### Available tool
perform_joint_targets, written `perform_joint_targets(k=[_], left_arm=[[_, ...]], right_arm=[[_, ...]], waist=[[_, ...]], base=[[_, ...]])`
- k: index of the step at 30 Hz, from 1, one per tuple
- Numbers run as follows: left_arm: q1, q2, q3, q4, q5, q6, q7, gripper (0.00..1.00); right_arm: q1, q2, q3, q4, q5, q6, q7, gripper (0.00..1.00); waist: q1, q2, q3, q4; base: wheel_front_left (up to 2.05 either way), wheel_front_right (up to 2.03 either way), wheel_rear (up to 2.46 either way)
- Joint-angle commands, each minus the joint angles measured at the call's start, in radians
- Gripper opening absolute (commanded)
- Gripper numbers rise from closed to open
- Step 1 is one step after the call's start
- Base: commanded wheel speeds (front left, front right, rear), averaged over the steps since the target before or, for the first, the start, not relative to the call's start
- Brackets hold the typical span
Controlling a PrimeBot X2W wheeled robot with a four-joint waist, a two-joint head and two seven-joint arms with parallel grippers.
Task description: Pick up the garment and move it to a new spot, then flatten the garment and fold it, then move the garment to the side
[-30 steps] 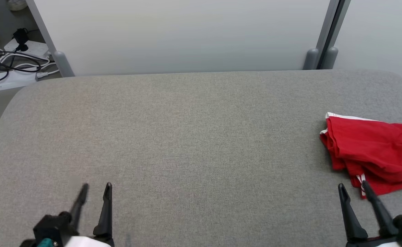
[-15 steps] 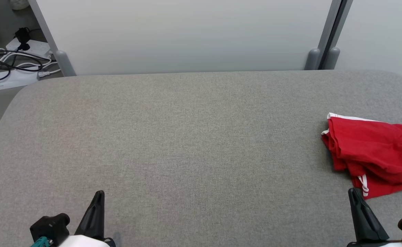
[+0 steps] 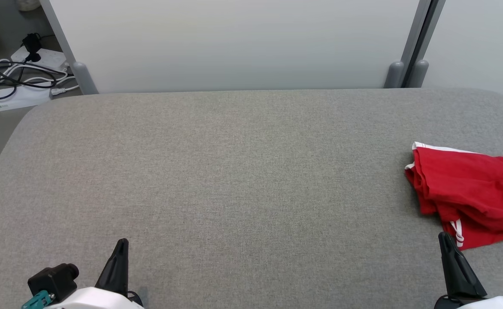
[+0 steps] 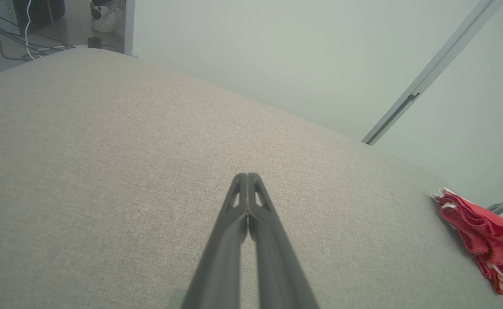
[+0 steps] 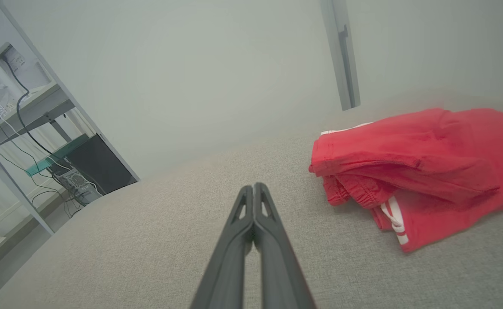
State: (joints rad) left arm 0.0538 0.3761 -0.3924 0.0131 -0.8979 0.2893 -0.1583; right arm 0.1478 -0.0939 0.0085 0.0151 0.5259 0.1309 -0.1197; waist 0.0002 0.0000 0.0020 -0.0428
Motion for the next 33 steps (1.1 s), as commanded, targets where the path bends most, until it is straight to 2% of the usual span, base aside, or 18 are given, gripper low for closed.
perform_joint_targets(k=[1, 33], left_arm=[[-0.052, 0.01, 0.033, -0.015, -0.022, -0.014, 0.003, 0.0], [-0.088, -0.096, 0.182, 0.067, -0.264, -0.152, 0.085, 0.0]], right_arm=[[-0.04, -0.016, -0.004, -0.016, 0.031, 0.0, 0.01, 0.0], [-0.111, -0.011, -0.023, 0.065, 0.404, 0.0, 0.069, 0.0]], waist=[[-0.0002, 0.0, 0.0, 0.0], [-0.0002, 0.0, 0.0, 0.015]], base=[[0.0, 0.0, 0.0], [0.0, 0.0, 0.0]])
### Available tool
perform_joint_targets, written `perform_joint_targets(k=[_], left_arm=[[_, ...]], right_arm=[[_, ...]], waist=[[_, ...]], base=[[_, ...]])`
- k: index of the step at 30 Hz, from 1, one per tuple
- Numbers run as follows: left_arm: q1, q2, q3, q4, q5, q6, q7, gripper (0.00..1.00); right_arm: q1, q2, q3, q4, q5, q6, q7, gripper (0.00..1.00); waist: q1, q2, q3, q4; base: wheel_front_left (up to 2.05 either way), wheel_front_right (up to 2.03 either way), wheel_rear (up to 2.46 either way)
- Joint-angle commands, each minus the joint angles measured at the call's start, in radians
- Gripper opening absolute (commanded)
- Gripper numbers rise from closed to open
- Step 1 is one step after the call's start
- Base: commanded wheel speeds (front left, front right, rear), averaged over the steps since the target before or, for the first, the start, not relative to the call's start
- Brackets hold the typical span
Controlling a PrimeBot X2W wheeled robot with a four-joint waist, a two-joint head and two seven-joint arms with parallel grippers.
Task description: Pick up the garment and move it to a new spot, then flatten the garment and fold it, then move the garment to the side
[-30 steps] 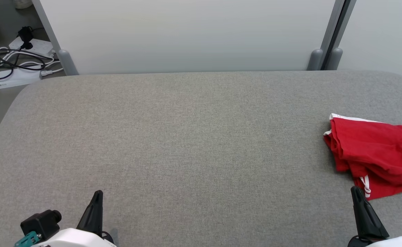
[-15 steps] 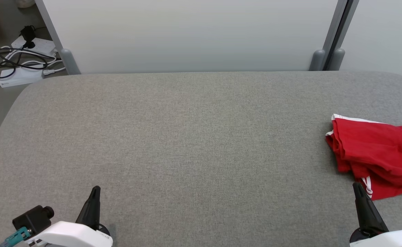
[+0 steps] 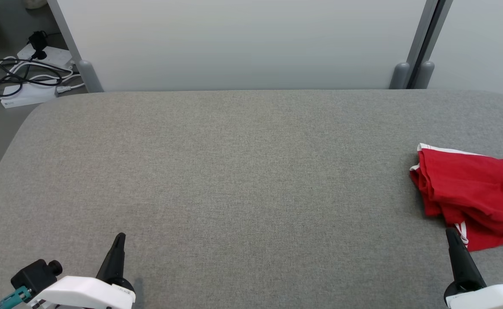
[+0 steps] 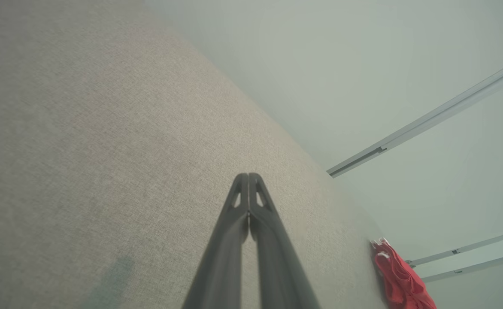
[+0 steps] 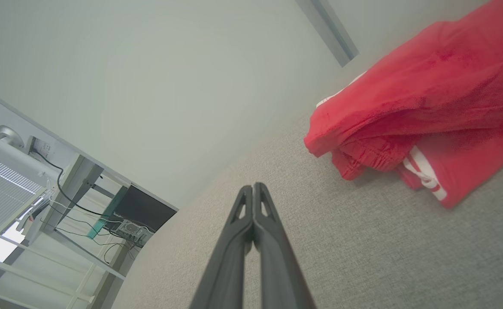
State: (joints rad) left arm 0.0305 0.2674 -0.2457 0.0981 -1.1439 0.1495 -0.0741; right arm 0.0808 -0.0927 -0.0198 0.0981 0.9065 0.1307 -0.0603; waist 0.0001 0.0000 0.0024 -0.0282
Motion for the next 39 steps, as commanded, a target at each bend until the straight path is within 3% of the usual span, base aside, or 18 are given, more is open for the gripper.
perform_joint_targets(k=[1, 39], left_arm=[[-0.066, 0.009, 0.041, -0.015, -0.025, -0.016, 0.003, 0.0], [-0.11, -0.121, 0.224, 0.084, -0.306, -0.179, 0.107, 0.0]], right_arm=[[-0.046, -0.011, 0.005, -0.015, 0.035, 0.0, 0.011, 0.0], [-0.132, 0.003, -0.03, 0.083, 0.467, 0.0, 0.09, 0.0]], waist=[[-0.0001, 0.0, 0.0, 0.001], [-0.0001, 0.0, 0.0, 0.018]], base=[[0.0, 0.0, 0.0], [0.0, 0.0, 0.0]])
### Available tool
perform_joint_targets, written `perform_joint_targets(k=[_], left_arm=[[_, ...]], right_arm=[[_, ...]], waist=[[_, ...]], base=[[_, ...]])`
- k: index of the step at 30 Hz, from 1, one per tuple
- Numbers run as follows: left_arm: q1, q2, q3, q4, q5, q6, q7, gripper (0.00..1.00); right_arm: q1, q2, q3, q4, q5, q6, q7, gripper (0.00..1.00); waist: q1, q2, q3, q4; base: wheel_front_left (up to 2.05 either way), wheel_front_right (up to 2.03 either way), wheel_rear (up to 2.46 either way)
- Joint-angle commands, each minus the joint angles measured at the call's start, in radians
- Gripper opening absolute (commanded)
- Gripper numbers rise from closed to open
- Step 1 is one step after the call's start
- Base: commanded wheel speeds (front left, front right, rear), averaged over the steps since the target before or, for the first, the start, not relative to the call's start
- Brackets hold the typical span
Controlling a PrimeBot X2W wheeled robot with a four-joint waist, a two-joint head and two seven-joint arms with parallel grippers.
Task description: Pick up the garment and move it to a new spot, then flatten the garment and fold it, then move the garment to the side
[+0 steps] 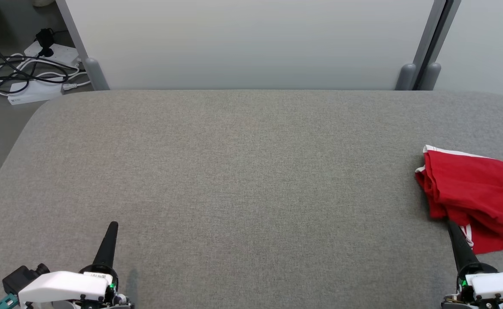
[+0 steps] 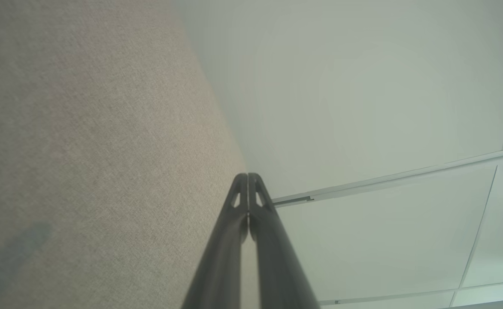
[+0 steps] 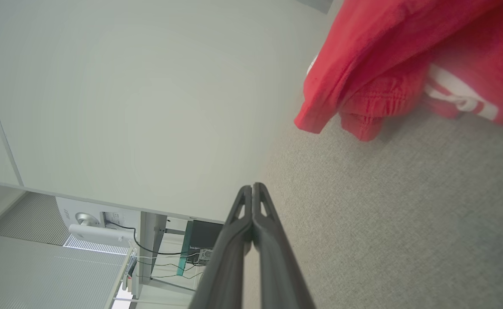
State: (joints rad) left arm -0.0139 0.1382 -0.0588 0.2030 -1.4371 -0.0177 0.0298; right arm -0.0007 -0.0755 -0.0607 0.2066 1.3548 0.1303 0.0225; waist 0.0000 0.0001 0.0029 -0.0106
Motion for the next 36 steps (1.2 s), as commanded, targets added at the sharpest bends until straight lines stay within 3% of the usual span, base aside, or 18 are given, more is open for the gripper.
perform_joint_targets(k=[1, 13, 36], left_arm=[[-0.066, 0.005, 0.042, -0.018, -0.02, -0.016, 0.005, 0.0], [-0.092, -0.072, 0.151, 0.04, -0.182, -0.11, 0.067, 0.0], [-0.093, -0.078, 0.16, 0.042, -0.182, -0.113, 0.073, 0.0]], right_arm=[[-0.052, -0.014, 0.01, -0.023, 0.03, 0.0, 0.01, 0.0], [-0.102, -0.002, -0.014, 0.034, 0.278, 0.0, 0.059, 0.0], [-0.105, 0.005, -0.025, 0.037, 0.277, 0.0, 0.068, 0.0]], waist=[[0.0, -0.0001, 0.0, 0.0], [0.0, -0.0001, 0.0, 0.01], [0.0, -0.0001, 0.0, 0.011]], base=[[0.0, 0.0, 0.0], [0.0, 0.0, 0.0], [0.0, 0.0, 0.0]])
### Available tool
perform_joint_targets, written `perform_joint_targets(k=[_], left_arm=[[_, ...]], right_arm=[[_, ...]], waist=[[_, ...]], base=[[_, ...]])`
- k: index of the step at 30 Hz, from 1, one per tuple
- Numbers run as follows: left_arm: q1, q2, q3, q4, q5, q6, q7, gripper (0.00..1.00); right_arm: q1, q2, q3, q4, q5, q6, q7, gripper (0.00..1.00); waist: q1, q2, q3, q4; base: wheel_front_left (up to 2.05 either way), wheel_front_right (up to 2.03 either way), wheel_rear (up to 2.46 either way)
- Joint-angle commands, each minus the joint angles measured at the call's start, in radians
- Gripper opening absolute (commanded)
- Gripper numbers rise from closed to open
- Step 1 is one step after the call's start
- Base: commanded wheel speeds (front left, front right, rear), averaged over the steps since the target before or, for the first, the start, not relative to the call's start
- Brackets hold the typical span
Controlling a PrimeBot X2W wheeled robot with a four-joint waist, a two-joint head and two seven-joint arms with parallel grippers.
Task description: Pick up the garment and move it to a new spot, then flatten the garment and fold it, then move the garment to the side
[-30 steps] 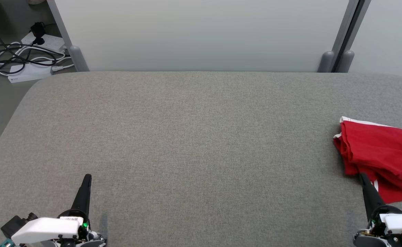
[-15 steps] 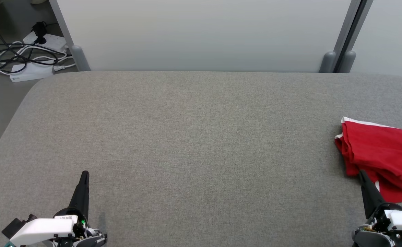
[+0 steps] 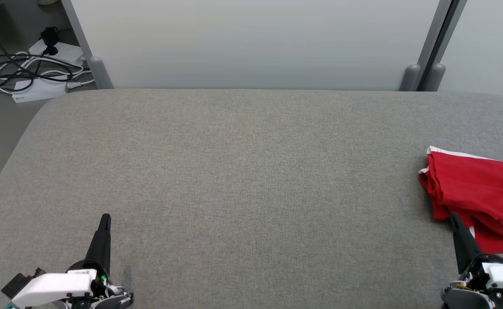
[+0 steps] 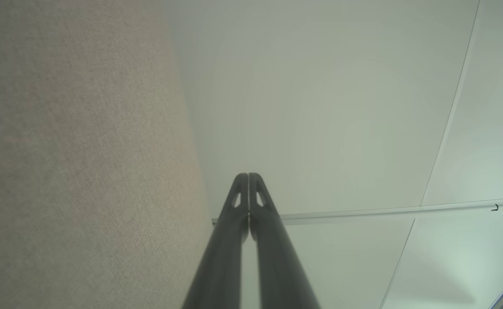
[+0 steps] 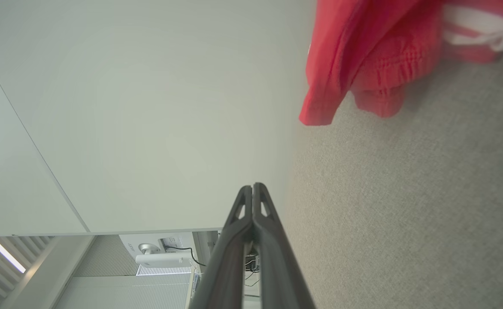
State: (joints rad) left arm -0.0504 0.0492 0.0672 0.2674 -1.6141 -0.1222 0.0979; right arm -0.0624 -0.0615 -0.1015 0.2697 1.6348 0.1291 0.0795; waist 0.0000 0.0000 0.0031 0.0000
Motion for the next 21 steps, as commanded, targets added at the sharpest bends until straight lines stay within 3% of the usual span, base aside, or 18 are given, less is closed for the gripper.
perform_joint_targets(k=[1, 21], left_arm=[[-0.057, 0.01, 0.034, -0.023, -0.005, -0.008, 0.005, 0.0], [-0.057, 0.008, 0.037, -0.022, -0.002, -0.008, 0.008, 0.0]], right_arm=[[-0.043, -0.009, 0.015, -0.027, -0.003, 0.002, 0.012, 0.0], [-0.044, -0.004, 0.009, -0.026, -0.009, 0.002, 0.017, 0.0]], waist=[[0.0, 0.0, 0.0, 0.0], [0.0, 0.0, 0.0, 0.0]], base=[[0.0, 0.0, 0.0], [0.0, 0.0, 0.0]])
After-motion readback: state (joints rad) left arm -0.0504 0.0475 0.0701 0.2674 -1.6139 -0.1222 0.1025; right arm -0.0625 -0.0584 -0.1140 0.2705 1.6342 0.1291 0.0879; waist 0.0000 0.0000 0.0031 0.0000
